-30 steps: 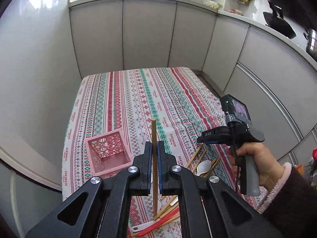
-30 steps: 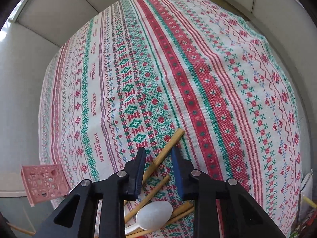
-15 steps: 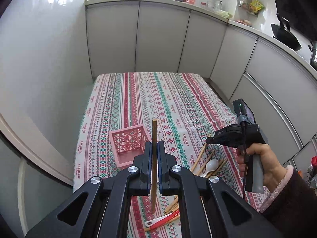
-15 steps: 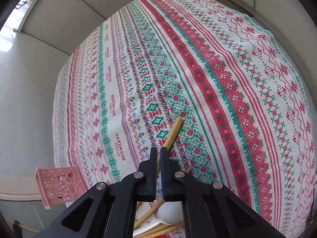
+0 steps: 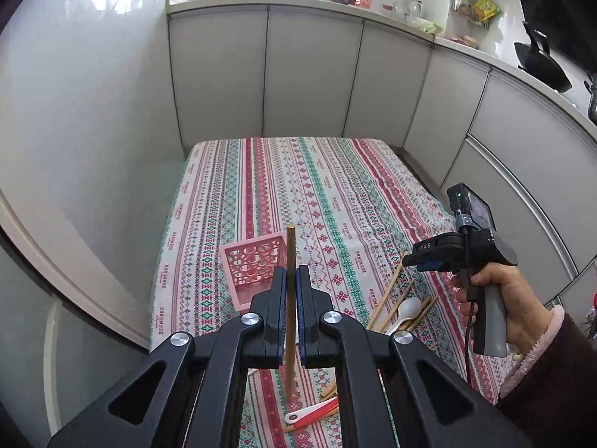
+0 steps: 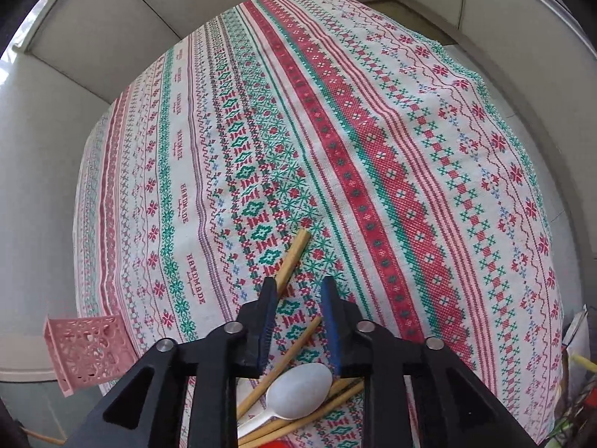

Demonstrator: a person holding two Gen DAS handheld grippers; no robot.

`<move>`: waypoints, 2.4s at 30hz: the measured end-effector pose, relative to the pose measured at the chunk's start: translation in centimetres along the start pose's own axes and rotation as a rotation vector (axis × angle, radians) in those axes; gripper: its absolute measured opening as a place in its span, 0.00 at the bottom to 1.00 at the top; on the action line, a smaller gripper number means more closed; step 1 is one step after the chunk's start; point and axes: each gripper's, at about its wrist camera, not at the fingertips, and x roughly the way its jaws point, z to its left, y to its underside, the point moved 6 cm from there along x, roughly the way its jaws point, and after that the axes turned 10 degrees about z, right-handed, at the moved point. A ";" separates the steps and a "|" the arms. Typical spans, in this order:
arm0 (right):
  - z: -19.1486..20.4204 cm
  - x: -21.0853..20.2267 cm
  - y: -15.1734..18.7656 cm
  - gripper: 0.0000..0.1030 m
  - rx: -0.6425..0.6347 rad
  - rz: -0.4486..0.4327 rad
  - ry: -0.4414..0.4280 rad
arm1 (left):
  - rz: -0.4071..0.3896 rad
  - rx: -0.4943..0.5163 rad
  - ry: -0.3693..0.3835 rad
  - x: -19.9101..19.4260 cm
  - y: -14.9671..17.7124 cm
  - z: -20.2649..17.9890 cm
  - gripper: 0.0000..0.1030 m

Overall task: Organize utensils
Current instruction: 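Close the right tool on a chopstick while the left tool holds its chopstick raised, then lower both held chopsticks into the pink basket and open both tools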

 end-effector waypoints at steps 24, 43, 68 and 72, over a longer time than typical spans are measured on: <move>4.7 -7.7 3.8 0.09 -0.127 -0.221 -0.205 | -0.110 -0.070 -0.027 -3.6 -0.8 2.8 0.05; 10.5 -26.8 11.4 0.08 -0.378 -0.732 -0.490 | -0.433 -0.130 -0.057 -10.8 -3.7 2.6 0.05; 17.7 -14.7 9.1 0.08 -0.526 -0.625 -0.361 | -0.510 -0.133 -0.095 -6.3 -8.2 4.4 0.05; 17.6 -13.9 9.2 0.08 -0.532 -0.589 -0.360 | -0.494 -0.127 -0.075 -5.9 -8.1 3.9 0.05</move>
